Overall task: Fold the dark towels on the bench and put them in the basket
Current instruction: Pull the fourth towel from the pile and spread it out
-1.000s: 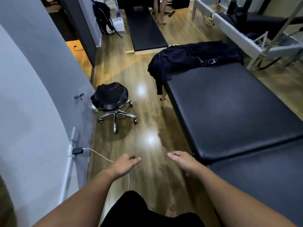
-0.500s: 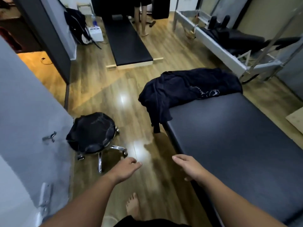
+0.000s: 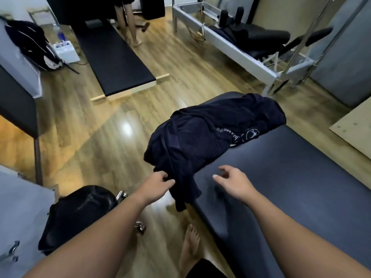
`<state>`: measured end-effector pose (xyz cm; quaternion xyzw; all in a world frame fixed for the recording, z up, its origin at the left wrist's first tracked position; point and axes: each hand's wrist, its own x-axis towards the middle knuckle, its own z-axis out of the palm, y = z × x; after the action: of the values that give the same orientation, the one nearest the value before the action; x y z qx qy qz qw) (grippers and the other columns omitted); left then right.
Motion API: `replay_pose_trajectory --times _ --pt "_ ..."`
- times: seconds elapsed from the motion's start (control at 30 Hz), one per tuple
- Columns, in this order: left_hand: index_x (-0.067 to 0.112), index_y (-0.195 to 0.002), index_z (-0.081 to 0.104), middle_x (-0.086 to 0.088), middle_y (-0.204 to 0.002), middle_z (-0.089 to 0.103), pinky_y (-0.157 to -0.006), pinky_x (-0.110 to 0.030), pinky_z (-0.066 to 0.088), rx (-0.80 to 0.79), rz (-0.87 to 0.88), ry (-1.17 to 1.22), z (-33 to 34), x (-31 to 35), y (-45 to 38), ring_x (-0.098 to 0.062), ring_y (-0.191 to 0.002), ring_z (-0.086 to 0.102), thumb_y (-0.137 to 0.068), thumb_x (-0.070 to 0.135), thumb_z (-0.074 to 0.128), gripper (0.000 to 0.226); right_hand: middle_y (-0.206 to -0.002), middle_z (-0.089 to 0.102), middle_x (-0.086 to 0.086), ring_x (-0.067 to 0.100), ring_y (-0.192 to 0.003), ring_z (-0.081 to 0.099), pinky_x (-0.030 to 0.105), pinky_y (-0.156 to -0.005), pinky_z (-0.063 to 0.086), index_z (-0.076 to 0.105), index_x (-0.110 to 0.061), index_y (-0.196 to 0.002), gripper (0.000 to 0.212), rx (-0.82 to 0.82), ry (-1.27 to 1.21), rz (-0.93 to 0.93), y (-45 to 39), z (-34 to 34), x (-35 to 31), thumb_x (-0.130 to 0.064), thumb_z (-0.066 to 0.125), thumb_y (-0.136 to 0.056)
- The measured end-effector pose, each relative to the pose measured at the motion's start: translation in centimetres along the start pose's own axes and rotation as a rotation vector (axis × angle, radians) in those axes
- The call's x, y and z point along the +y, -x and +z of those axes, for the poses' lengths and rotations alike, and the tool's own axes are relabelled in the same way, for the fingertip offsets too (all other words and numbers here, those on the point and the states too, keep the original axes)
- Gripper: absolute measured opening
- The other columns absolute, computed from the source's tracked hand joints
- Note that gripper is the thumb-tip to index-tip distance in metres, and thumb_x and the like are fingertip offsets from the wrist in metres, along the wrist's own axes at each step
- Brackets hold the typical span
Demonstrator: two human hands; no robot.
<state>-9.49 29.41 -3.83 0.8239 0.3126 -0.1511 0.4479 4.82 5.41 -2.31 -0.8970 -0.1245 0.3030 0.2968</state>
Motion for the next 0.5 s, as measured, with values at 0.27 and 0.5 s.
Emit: replay_pose_trajectory --times 0.27,0.5 --pt "0.029 -0.145 0.034 -0.011 -0.142 0.031 -0.104 -0.046 0.042 0.159 -0.1 -0.289 -1.4 9.0 -10.0 -0.037 -0.133 0.036 -0.081 0.062 0.066 0.078 -0.135 0.058 0.012 0.035 -0.124 0.052 0.039 -0.105 0.044 0.056 -0.018 -0.139 0.054 0.164 0.28 -0.124 -16.1 -7.6 -3.2 -0.036 0.067 -0.09" --pt "0.039 -0.144 0.019 -0.025 -0.161 -0.003 -0.103 -0.057 0.042 0.044 -0.248 -0.45 1.0 11.4 -16.0 -0.05 -0.134 0.029 -0.074 0.055 0.074 0.091 -0.165 -0.011 0.011 0.042 -0.15 -0.012 0.065 -0.118 0.01 0.014 -0.044 -0.152 0.1 0.125 0.643 -0.08 -26.1 -11.8 -3.7 -0.023 0.075 -0.077"
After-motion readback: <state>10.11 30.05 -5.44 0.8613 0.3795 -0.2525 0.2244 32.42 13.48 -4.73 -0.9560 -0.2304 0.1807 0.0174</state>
